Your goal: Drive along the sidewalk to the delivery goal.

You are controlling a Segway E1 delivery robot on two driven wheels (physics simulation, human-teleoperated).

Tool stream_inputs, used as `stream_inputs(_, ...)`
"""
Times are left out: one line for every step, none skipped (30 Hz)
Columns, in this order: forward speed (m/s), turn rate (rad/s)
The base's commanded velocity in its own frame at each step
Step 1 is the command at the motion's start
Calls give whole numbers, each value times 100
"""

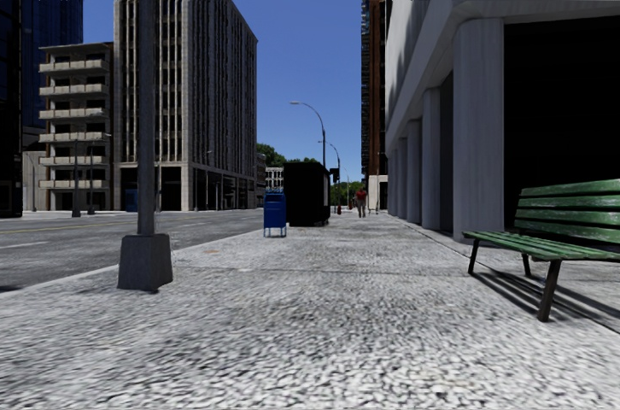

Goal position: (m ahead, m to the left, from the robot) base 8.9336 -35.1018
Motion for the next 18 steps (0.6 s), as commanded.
stream_inputs(200, -4)
stream_inputs(200, -8)
stream_inputs(200, -8)
stream_inputs(200, -12)
stream_inputs(200, -18)
stream_inputs(200, -22)
stream_inputs(200, -23)
stream_inputs(200, -24)
stream_inputs(200, -24)
stream_inputs(200, -24)
stream_inputs(200, -24)
stream_inputs(200, -24)
stream_inputs(200, -24)
stream_inputs(200, -24)
stream_inputs(200, -24)
stream_inputs(200, -24)
stream_inputs(200, -24)
stream_inputs(200, -24)
